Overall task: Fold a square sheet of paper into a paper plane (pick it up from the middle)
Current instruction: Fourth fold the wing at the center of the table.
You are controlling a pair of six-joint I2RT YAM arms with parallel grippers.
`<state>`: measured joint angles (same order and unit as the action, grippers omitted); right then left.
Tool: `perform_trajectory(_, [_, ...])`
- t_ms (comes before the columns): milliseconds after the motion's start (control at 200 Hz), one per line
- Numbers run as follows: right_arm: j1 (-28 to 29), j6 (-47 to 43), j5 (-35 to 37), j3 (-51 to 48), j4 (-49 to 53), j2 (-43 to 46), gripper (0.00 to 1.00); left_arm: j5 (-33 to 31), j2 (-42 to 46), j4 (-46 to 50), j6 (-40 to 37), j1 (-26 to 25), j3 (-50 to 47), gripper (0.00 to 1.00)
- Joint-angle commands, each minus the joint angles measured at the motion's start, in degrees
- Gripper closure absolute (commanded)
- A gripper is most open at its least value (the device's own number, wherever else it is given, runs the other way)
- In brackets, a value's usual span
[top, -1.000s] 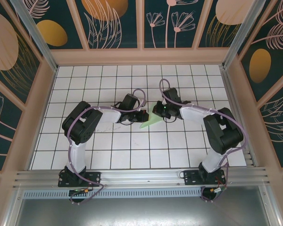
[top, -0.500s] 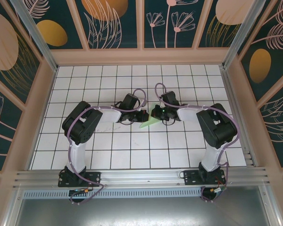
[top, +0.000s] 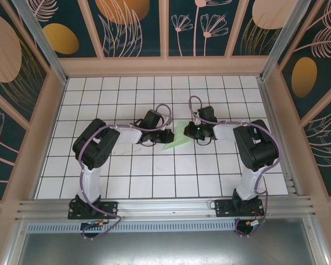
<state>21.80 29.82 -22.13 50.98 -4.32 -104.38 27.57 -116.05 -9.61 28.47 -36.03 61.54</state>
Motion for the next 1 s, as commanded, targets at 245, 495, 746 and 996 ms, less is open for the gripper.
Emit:
perform_trajectory(245, [2.71, -1.04, 1.12, 0.17, -1.79, 5.5, 1.0, -9.82, -4.8, 11.28, -1.88, 1.17, -2.13, 1.0])
perform_trajectory(495, [4.13, 0.42, -0.28, 1.03, -4.13, 0.26, 1.0, -9.64, -4.77, 11.0, -1.84, 1.14, -2.37, 1.0])
perform_trajectory(746, [0.22, -0.82, -0.01, 1.48, -4.06, -3.18, 1.0, -9.89, -4.98, 11.28, -1.75, 1.22, -2.6, 1.0])
perform_trajectory(996, [-8.15, 3.96, 3.14, 3.24, -0.98, -4.28, 1.0, -9.72, -5.18, 11.19, -1.88, 1.18, -2.83, 1.0])
